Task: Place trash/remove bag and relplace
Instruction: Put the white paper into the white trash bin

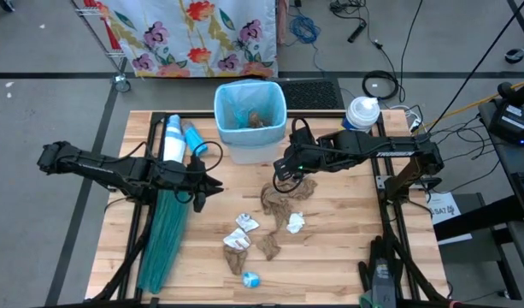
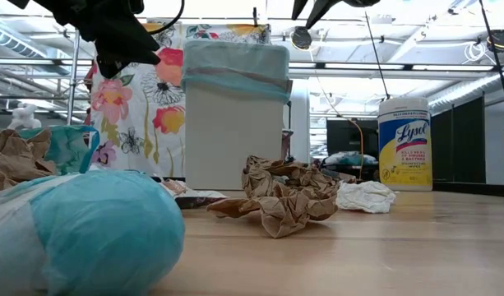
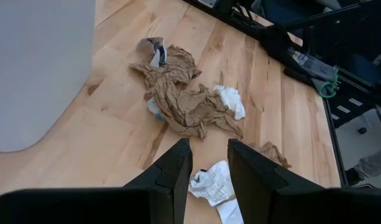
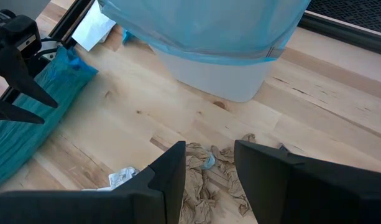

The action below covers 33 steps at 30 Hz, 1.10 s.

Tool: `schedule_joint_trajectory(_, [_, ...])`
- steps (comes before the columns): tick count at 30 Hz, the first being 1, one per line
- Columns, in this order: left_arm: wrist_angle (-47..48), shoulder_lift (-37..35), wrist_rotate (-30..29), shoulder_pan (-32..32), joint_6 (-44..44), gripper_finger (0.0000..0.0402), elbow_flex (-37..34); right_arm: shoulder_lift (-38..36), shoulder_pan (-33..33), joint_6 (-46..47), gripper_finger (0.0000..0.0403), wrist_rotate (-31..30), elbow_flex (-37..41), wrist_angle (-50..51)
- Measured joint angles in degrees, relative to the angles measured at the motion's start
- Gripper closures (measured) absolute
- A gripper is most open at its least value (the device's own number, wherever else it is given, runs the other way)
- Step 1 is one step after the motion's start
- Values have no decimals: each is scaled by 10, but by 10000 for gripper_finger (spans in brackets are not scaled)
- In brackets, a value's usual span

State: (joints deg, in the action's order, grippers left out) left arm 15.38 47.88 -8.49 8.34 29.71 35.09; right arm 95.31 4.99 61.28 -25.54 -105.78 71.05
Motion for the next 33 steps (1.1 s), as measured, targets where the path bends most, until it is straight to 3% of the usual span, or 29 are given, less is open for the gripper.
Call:
schedule_joint_trajectory(13, [0, 0, 13, 0, 0, 293, 0, 0, 3, 19, 273, -1, 1, 14])
schedule_joint_trajectory(18, [5, 0, 39, 1, 0, 293, 0, 4, 41, 105, 273, -50, 56, 21])
schedule_joint_trajectory(29, [97, 10, 69, 29, 30, 293, 0, 4, 141, 333, 273, -41, 240, -87])
schedule_joint_trajectory(33, [91, 29, 84, 35, 30, 293, 0, 4, 181, 404, 273, -42, 279, -120])
